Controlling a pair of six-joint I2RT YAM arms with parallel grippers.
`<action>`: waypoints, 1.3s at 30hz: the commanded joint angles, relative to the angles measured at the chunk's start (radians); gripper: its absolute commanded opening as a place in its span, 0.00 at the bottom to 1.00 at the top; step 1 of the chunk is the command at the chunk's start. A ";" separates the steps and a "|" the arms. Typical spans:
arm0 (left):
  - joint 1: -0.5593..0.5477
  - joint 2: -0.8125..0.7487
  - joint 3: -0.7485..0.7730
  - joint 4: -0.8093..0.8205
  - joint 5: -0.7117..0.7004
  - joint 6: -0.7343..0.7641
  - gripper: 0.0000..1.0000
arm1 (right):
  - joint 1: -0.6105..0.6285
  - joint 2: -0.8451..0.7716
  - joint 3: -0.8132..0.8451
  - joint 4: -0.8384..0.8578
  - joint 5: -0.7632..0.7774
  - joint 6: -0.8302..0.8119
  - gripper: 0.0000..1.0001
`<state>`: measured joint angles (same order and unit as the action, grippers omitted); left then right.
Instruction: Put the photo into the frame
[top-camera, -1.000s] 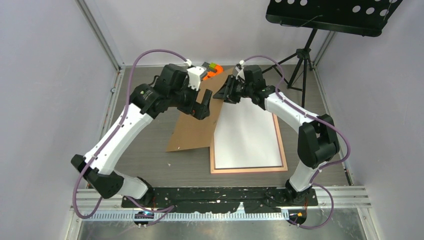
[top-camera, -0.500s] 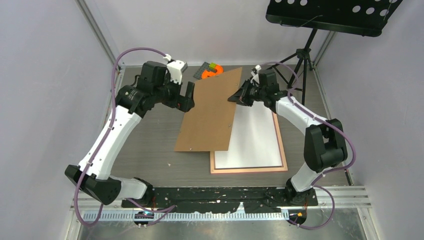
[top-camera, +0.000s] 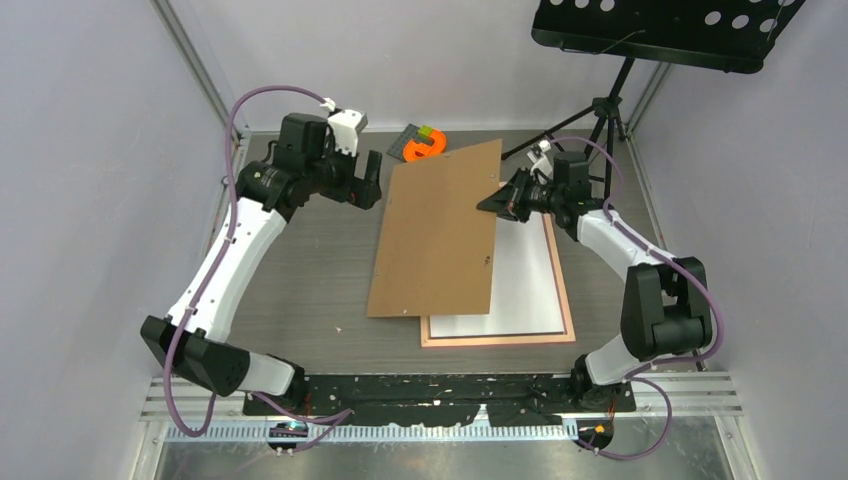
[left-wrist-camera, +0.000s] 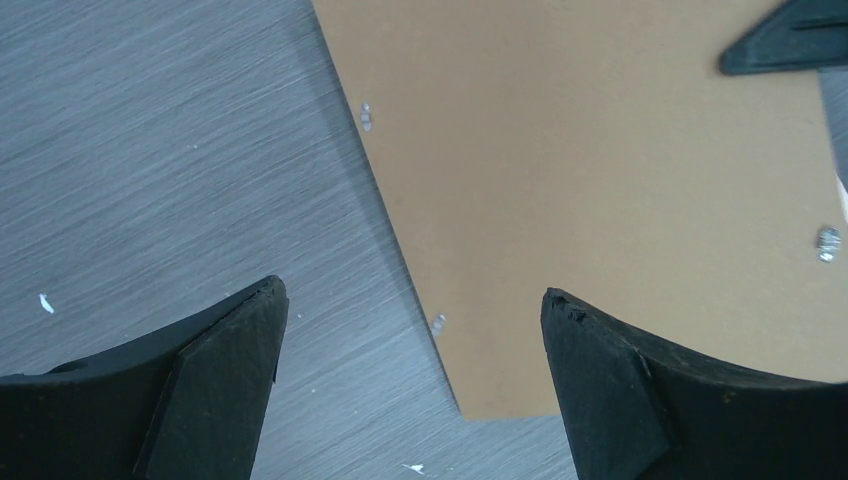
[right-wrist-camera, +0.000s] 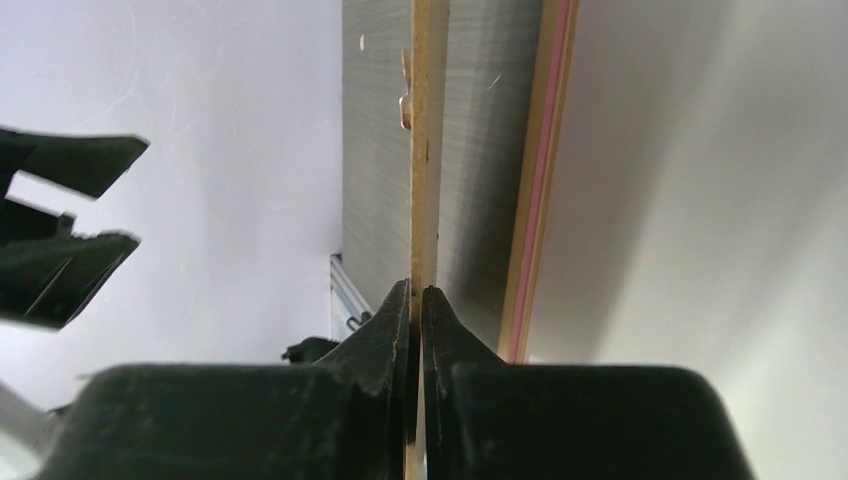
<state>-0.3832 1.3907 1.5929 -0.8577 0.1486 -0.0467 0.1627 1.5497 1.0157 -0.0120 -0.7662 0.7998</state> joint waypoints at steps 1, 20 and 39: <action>0.012 0.013 0.006 0.063 -0.006 0.013 0.95 | -0.040 -0.133 -0.024 0.140 -0.212 0.049 0.06; 0.021 0.004 -0.050 0.075 0.023 0.015 0.94 | -0.412 -0.052 0.252 -0.973 -0.454 -0.924 0.06; 0.021 -0.023 -0.108 0.097 0.023 0.009 0.93 | -0.467 0.037 0.293 -0.919 -0.497 -0.848 0.06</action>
<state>-0.3660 1.3952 1.4952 -0.8104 0.1585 -0.0410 -0.2985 1.6588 1.3399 -1.1042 -1.1675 -0.2619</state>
